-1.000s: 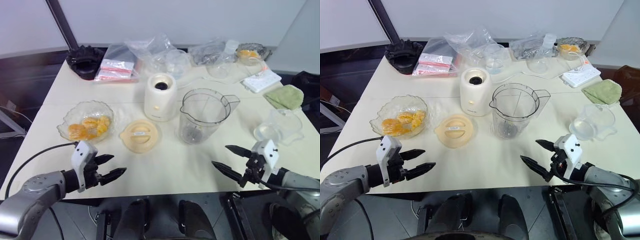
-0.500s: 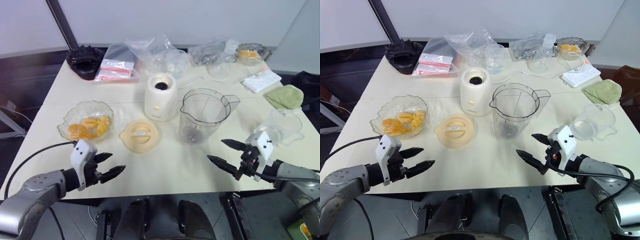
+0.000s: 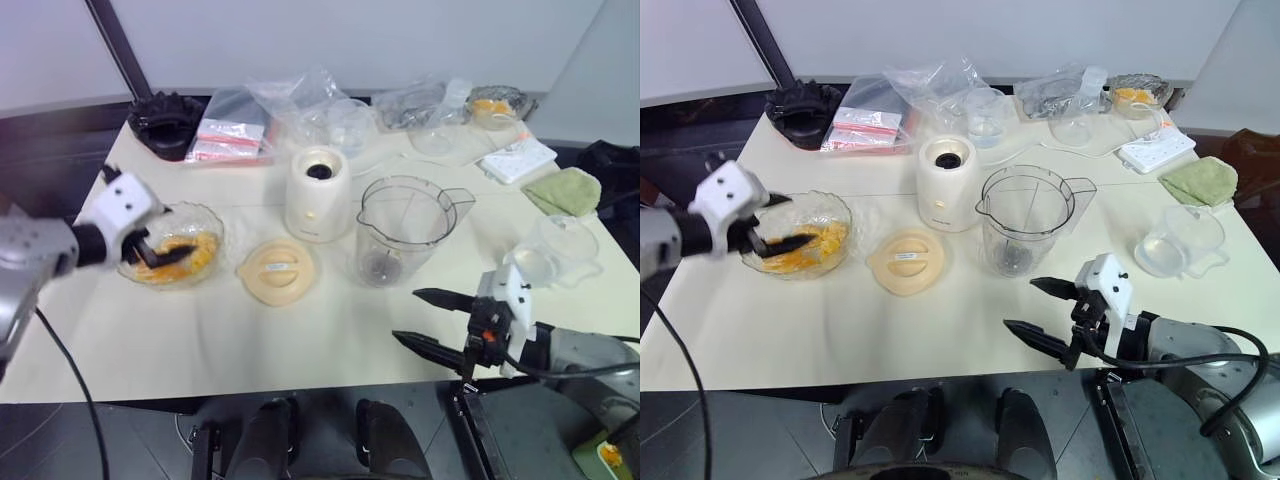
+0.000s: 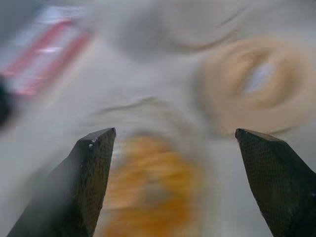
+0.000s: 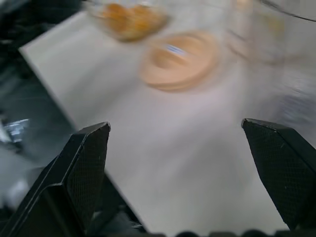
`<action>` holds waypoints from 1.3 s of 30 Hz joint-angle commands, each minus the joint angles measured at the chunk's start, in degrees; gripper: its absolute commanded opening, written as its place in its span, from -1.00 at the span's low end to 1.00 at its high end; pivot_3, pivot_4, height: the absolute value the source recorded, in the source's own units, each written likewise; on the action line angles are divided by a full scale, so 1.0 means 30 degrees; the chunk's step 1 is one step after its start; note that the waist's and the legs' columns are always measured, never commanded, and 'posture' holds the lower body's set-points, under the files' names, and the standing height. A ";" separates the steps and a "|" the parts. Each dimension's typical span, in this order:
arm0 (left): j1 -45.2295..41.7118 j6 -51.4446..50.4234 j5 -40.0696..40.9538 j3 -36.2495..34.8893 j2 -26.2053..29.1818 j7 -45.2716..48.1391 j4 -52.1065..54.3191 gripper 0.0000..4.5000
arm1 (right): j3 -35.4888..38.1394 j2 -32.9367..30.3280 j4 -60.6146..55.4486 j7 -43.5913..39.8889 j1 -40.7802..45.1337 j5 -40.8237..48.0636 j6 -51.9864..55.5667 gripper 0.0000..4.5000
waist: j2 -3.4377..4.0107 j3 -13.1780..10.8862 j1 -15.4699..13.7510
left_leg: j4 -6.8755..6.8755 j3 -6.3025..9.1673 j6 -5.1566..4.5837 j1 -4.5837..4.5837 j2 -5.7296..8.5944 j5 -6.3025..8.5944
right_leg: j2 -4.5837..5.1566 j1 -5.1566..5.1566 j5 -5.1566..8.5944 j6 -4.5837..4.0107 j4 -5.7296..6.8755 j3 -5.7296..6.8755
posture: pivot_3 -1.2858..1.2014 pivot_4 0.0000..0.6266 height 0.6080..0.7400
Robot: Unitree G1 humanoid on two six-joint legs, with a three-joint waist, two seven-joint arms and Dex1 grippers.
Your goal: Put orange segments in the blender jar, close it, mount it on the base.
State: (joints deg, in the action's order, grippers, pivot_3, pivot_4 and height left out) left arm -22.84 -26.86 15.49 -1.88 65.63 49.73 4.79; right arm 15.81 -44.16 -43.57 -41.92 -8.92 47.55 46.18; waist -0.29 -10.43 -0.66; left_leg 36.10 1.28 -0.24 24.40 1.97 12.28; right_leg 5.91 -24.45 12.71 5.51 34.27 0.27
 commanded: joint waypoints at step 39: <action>-1.3956 0.7535 -1.3484 0.6729 -0.9933 -0.2260 -2.7816 0.80 | -0.1443 0.0437 -0.2758 0.4850 0.0064 0.0047 0.0387 0.98 | -0.0394 -0.0072 -0.0513 | 0.0465 0.0011 -0.0133 0.0242 0.0006 0.0075 | -0.0010 -0.0020 -0.0393 0.0396 0.0024 0.0030 | 0.03 -0.52 1.00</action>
State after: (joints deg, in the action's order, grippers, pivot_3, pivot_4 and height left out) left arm -65.82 -2.41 -25.64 19.37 35.90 44.14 -78.08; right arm 9.97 -42.34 -49.44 -27.66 -8.96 46.56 47.60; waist -1.48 -10.64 -2.20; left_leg 37.51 1.32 -0.64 25.13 1.99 12.50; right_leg 5.88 -24.51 11.53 6.71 34.35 0.36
